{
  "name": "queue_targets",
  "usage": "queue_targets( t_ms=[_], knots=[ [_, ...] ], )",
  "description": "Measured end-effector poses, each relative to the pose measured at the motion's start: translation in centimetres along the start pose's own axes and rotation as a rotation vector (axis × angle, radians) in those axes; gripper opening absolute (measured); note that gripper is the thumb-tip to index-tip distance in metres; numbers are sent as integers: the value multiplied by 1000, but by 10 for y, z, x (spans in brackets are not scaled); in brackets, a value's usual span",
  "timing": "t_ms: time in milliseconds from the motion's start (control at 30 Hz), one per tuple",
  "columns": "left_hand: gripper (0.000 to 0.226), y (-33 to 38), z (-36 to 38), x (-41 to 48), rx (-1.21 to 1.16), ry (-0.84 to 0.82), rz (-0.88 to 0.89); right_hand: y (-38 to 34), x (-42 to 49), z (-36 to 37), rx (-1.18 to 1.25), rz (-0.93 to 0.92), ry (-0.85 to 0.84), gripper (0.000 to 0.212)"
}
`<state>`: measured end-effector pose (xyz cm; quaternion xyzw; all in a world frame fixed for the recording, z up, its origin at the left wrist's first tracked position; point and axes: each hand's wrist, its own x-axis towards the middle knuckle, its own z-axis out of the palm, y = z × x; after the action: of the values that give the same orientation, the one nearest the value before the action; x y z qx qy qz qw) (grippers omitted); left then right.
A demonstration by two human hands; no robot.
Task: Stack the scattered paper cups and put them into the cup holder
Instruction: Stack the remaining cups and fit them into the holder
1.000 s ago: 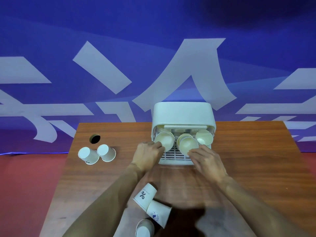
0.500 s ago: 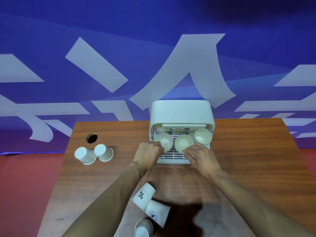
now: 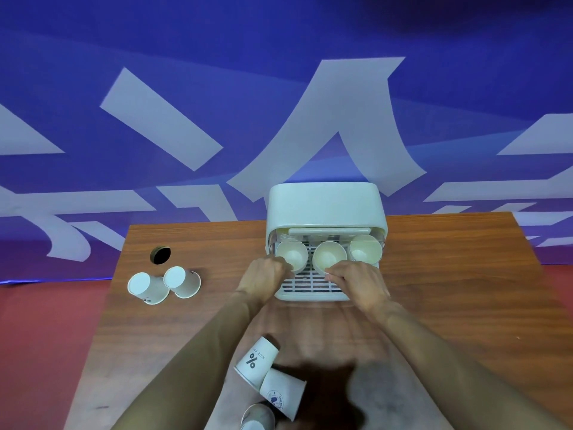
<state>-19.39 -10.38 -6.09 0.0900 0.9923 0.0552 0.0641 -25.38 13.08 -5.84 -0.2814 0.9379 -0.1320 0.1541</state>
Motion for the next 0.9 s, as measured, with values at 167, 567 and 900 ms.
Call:
queue_targets(
  t_ms=[167, 567, 900],
  knots=[
    [29, 4, 4, 3, 17, 37, -22, -11, 9, 3, -56, 70, -20, 24],
    [19, 9, 6, -11, -24, 7, -7, -17, -7, 2, -141, -10, -43, 24],
    [26, 14, 7, -19, 9, 4, -62, -12, -14, 3, -127, -71, -13, 33]
  ],
)
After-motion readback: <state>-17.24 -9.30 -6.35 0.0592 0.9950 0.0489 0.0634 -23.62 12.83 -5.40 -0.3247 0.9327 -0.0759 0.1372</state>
